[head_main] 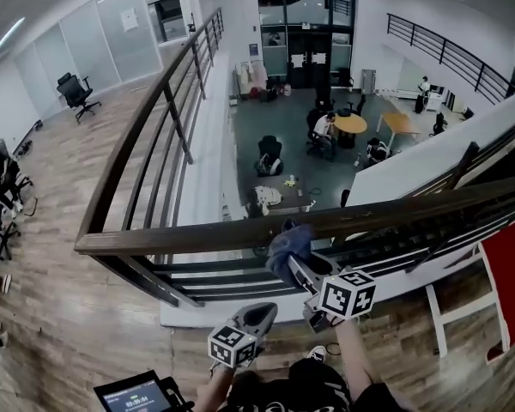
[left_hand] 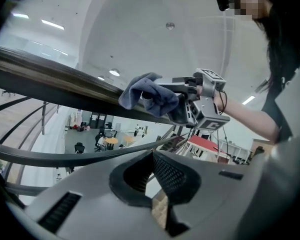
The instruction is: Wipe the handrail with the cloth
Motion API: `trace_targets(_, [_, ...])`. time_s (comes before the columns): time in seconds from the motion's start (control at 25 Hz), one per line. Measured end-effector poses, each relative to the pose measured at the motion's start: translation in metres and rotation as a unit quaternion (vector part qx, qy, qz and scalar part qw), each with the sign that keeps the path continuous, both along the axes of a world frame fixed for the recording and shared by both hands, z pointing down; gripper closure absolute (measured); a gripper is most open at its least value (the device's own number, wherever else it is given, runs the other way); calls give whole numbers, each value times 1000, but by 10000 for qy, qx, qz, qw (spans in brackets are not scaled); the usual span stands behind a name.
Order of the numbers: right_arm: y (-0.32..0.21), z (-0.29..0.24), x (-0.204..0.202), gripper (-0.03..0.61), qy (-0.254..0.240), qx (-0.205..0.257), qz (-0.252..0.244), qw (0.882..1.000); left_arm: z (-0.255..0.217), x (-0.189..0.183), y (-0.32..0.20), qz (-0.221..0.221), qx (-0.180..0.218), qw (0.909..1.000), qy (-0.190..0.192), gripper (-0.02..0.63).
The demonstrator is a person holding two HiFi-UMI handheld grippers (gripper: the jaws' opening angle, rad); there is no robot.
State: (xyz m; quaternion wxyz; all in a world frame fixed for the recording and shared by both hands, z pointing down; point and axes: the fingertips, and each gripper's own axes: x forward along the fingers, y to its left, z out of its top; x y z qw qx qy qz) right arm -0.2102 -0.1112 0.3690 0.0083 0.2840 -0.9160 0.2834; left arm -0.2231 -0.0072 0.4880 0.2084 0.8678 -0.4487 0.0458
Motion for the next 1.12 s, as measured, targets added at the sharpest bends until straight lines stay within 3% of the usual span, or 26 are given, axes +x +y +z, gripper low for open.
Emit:
trace_targets(0.28, [-71, 9, 66, 475, -215, -339, 36, 9992, 5, 60, -54, -102, -9, 9999, -30, 612])
trace_targets(0.68, [-130, 8, 185, 474, -410, -552, 505, 9964, 3, 135, -100, 160, -120, 9998, -10, 612])
trace_targets(1.12, [-203, 20, 372, 475, -354, -505, 1640, 9845, 23, 219, -143, 684, -311, 9972, -9, 612])
